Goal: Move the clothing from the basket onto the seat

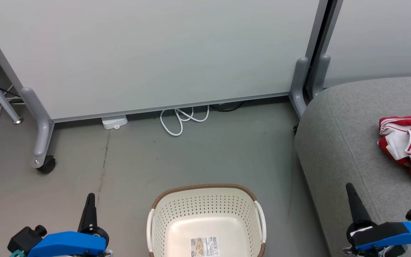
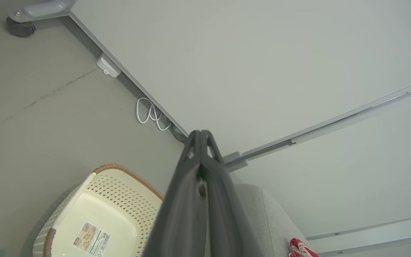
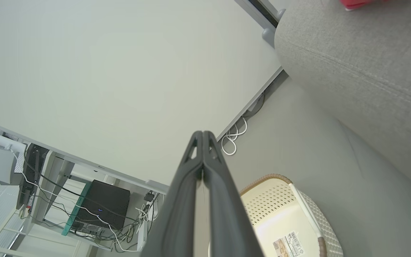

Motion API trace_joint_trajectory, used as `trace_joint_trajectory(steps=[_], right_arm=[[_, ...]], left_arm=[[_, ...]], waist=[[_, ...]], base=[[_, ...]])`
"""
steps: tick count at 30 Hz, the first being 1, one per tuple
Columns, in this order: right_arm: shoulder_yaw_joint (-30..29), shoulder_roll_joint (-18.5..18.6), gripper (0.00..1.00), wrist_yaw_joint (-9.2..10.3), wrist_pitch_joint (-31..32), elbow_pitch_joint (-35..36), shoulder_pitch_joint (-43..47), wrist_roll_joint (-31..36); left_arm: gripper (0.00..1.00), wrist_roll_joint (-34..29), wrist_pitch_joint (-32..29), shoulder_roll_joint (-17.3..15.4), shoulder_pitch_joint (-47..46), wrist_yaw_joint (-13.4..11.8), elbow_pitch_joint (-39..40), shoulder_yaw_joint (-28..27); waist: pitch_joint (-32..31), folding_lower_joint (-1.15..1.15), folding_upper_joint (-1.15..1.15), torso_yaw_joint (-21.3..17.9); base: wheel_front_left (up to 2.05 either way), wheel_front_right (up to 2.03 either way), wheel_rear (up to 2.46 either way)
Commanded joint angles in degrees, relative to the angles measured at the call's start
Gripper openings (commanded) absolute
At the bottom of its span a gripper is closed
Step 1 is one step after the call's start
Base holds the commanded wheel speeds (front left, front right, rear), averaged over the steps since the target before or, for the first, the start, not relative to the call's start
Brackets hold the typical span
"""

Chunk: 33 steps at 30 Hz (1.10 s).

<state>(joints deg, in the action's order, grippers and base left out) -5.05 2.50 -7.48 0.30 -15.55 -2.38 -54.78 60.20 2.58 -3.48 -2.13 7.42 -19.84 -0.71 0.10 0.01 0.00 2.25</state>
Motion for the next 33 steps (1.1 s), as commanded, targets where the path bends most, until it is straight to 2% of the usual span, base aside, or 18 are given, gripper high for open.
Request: trace_joint_trajectory(steps=[1,33], right_arm=[[-0.18,0.35,0.00,-0.02,0.34,0.77,-1.38,-1.79],[-0.90,0.45,0.00,-0.02,3.57,1.27,-2.87,-20.82]], left_arm=[[0.00,1.54,-0.38,-0.14,-1.41,0.05,0.93,-0.43],[0.00,17.78,-5.10,0.26,-3.10,0.08,3.64,-3.46]], waist=[[0.00,0.00,0.00,-0.04],[0.04,0.00,0.00,-1.04]], base=[[0.00,0.00,0.00],[0.00,0.00,0.00]])
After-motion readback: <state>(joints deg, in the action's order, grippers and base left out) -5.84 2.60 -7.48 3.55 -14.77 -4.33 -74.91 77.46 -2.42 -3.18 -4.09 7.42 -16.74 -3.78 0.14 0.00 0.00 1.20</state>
